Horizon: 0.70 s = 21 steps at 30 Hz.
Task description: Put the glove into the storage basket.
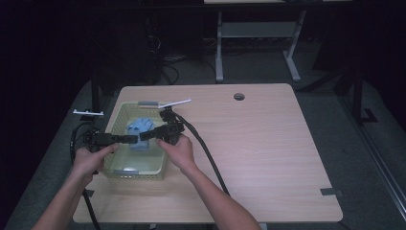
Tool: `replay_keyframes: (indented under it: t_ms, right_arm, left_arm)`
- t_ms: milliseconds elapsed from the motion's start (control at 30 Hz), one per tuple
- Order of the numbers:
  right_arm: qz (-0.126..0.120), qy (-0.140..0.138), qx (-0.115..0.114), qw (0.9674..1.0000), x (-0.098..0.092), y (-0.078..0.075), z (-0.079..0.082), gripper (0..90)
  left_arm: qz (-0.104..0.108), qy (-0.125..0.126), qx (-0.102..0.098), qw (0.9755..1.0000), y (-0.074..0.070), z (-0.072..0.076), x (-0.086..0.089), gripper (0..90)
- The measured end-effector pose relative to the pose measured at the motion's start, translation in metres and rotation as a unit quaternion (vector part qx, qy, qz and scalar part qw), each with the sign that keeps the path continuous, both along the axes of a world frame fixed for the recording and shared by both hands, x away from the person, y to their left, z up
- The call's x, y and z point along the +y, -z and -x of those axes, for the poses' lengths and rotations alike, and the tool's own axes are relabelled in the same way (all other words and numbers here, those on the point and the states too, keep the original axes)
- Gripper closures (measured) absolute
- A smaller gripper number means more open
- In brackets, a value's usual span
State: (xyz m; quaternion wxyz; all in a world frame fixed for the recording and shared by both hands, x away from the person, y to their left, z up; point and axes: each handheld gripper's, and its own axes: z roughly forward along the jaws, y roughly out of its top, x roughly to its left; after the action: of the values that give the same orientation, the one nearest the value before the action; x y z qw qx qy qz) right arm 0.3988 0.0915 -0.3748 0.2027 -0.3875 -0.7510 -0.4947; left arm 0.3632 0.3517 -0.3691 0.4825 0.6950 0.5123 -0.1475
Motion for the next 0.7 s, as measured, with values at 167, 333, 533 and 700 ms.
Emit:
replay_keyframes:
  t_ms: [167,333,533,700]
  right_arm:
    - [-0.003,0.0,0.011,0.9999,0.005,0.006,-0.004,75.4]
    - [0.005,0.003,0.013,0.9999,0.011,0.012,-0.006,75.3]
    - [0.017,0.007,0.011,0.9998,0.016,0.019,-0.007,75.0]
    - [0.031,-0.001,0.018,0.9993,0.021,0.026,-0.007,74.2]
  left_arm:
    - [-0.012,-0.002,0.005,0.9999,0.002,-0.003,0.004,75.1]
    - [-0.03,-0.005,0.011,0.9995,0.006,-0.005,0.005,75.5]
    - [-0.048,-0.006,0.014,0.9987,0.011,-0.007,0.006,75.8]
    - [-0.057,-0.002,0.026,0.9981,0.021,-0.006,0.009,75.7]
